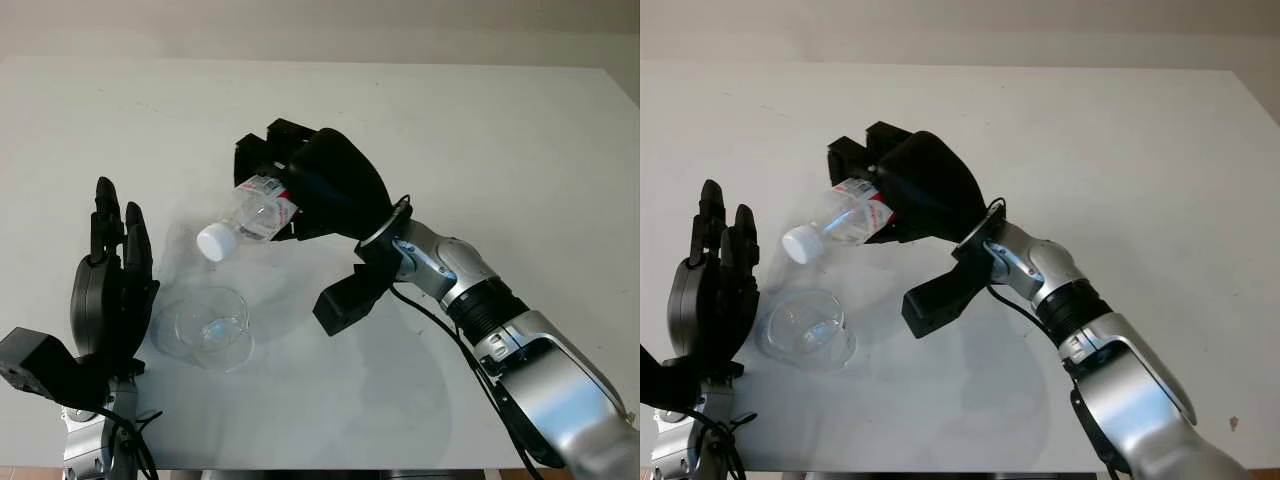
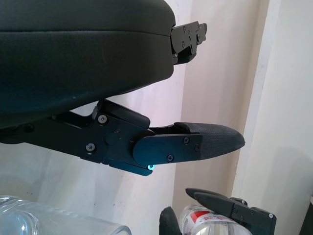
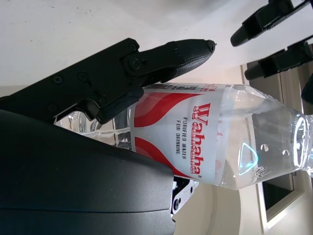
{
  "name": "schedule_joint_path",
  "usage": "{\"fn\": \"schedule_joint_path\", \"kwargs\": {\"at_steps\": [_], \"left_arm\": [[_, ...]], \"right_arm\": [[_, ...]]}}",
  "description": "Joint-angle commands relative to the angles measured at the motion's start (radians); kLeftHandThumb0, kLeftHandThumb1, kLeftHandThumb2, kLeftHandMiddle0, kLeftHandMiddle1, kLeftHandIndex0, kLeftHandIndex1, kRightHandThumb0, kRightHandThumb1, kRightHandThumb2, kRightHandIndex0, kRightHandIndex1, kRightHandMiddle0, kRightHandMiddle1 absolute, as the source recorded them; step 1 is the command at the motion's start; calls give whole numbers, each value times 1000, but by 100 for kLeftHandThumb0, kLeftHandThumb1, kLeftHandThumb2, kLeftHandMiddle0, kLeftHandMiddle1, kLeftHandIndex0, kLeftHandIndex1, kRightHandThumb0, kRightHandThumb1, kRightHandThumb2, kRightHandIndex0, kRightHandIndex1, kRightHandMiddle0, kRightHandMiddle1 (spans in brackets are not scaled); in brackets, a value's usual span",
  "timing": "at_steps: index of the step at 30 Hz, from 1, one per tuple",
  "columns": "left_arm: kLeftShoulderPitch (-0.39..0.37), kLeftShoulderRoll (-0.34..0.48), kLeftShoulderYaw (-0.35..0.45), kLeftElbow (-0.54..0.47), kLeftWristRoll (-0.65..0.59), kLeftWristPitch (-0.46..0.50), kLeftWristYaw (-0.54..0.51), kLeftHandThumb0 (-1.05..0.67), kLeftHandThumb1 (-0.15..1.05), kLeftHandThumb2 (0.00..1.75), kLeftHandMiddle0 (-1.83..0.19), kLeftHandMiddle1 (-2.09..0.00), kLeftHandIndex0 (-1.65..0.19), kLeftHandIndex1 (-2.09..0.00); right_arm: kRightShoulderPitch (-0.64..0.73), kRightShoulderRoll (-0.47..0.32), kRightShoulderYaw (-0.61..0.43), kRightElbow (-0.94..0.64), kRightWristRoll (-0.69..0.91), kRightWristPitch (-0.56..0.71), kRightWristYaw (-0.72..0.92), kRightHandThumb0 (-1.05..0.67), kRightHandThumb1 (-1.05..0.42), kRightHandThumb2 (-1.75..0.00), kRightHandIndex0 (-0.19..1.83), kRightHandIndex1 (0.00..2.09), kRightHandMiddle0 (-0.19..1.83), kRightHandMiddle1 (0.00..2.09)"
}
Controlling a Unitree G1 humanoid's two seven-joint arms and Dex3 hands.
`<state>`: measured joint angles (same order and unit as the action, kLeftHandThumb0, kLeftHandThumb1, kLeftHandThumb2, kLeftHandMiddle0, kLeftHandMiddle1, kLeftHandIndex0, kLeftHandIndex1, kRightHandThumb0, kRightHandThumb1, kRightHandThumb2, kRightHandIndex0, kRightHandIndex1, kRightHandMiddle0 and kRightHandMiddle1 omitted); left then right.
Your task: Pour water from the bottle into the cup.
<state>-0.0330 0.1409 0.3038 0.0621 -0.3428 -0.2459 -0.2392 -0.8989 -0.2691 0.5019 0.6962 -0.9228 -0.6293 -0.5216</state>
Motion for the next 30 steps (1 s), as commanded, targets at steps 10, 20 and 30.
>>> {"fn": "schedule_joint_path", "kwargs": {"at_steps": [10,20,30], "left_arm": [[25,-32,-15,-2,2,-2,9,-78,105,41,17,-5,18,-4],[13,-42,-24,20,8,-23,10,-78,105,42,16,-6,18,-4],[-9,-45,-34,47,28,-50,8,-75,105,48,17,-5,19,-3]], "right_arm": [[-72,-47,73,-44,-145,-12,-162,-51,-105,-11,120,209,76,209],[-123,-132,174,-20,-310,-5,-412,-55,-105,-29,122,209,75,209],[-131,-155,197,-19,-318,2,-444,-55,-105,-36,119,209,56,209]]}}
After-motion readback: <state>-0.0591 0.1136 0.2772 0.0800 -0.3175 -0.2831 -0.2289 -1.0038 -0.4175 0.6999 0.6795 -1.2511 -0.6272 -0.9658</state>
